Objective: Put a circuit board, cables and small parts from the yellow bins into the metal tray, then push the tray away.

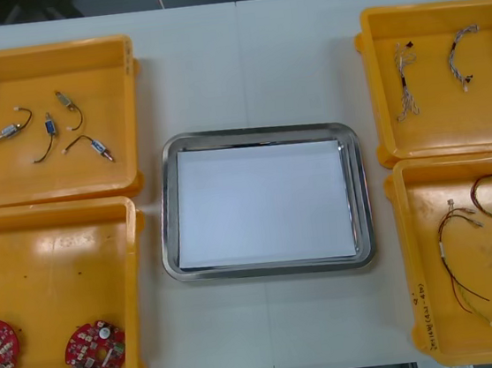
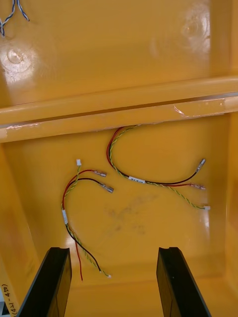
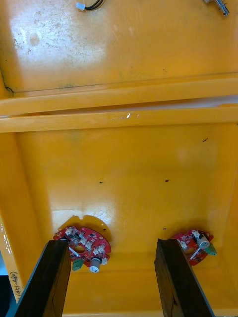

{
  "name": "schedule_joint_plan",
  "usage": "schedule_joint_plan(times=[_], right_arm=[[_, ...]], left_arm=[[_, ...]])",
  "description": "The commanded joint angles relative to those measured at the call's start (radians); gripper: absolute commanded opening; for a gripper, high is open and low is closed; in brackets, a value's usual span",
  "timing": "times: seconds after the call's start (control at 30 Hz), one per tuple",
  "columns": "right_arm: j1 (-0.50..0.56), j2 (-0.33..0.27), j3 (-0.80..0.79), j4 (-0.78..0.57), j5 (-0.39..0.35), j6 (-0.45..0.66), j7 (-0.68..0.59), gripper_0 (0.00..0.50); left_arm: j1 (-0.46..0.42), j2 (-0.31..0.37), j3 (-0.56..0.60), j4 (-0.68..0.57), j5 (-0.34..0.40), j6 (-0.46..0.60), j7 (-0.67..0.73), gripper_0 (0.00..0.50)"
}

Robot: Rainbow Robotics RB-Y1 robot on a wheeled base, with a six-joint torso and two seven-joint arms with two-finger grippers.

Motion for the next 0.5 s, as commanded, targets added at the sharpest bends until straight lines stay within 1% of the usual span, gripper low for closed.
schedule_joint_plan(times=[0.03,0.1,0.13,0.17,0.33,0.5], right_arm=[[0.013,0.007,-0.031,-0.004,-0.007,0.003,0.001,0.5],[0.013,0.007,-0.031,-0.004,-0.007,0.003,0.001,0.5],[0.013,0.007,-0.031,-0.004,-0.007,0.003,0.001,0.5],[0.013,0.007,-0.031,-0.004,-0.007,0.003,0.001,0.5],[0.013,0.007,-0.031,-0.004,-0.007,0.003,0.001,0.5],[0.013,0.007,-0.031,-0.004,-0.007,0.003,0.001,0.5]], left_arm=[[0.015,-0.007,0.031,-0.024,-0.007,0.006,-0.079,0.5],[0.015,-0.007,0.031,-0.024,-0.007,0.006,-0.079,0.5],[0.049,-0.023,0.003,-0.011,-0.004,0.006,-0.082,0.5],[0.056,-0.027,0.0,-0.009,-0.004,0.006,-0.082,0.5],[0.064,-0.01,-0.005,-0.009,-0.001,0.006,-0.083,0.5],[0.064,-0.009,0.0,-0.009,0.008,0.006,-0.083,0.5]])
